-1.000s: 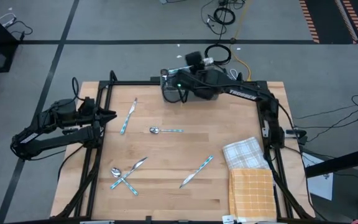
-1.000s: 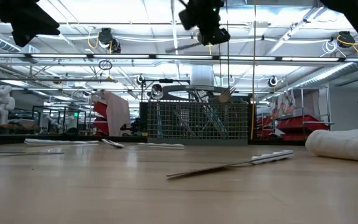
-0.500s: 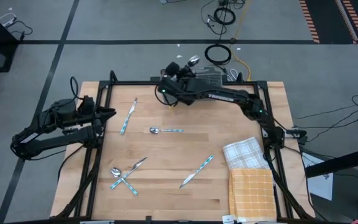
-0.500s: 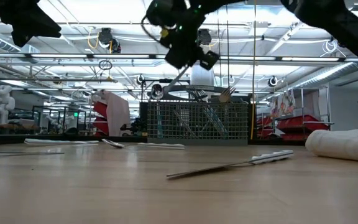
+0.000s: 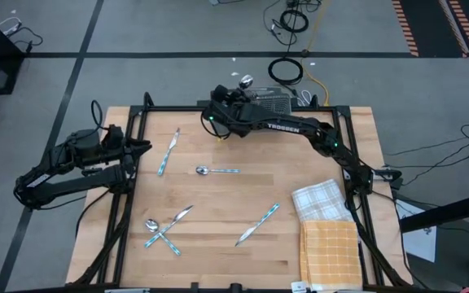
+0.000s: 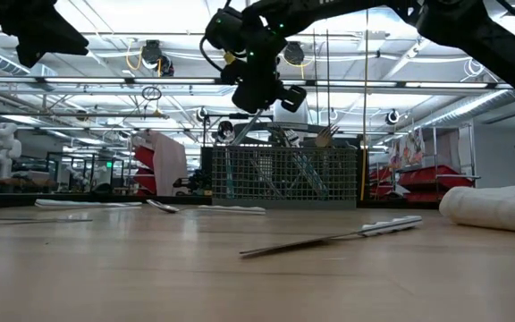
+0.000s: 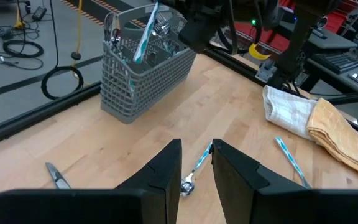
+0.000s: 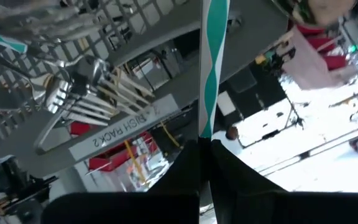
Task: Sort silverware
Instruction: Put the bottom right blue spoon into the gray silverware basket
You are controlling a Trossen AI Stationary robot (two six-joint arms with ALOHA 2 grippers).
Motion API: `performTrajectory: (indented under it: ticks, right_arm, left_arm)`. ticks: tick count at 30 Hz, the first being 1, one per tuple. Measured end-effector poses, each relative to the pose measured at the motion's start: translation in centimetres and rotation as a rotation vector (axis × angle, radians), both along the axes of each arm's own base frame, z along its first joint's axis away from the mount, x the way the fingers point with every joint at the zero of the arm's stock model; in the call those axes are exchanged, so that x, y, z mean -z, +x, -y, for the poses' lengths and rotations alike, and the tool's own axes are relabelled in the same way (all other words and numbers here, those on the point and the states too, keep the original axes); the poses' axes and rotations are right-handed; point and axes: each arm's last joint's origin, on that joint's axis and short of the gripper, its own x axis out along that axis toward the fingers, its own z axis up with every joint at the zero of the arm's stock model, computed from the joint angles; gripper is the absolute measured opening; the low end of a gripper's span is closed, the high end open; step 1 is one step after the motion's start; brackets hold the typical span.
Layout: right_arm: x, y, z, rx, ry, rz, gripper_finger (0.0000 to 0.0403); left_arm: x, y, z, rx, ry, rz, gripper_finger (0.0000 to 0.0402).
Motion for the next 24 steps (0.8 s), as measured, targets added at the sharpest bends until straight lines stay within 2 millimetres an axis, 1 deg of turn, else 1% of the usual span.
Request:
performTrajectory:
  ticks: [4, 11, 16, 21, 24]
  right_arm:
    - [-0.03, 0.07, 0.07, -0.022, 0.013, -0.022, 0.0]
    - [0.1, 0.08, 0.39, -0.093, 0.072, -0.098, 0.0]
    - [0.25, 0.24, 0.32, -0.158, 0.128, -0.116, 0.0]
    - [0.29, 0.28, 0.3, -0.172, 0.145, -0.105, 0.0002]
    - [0.32, 0.31, 0.3, -0.176, 0.165, -0.067, 0.0018]
  left_arm:
    - [0.0, 0.0, 0.0, 0.0, 0.0, 0.0, 0.0095]
    - [0.01, 0.0, 0.0, 0.0, 0.0, -0.001, 0.0095]
    - [0.01, 0.0, 0.0, 0.0, 0.0, -0.001, 0.0095]
    - [0.01, 0.0, 0.0, 0.001, 0.001, -0.001, 0.0095]
    - [0.01, 0.0, 0.0, 0.001, 0.001, -0.002, 0.0095]
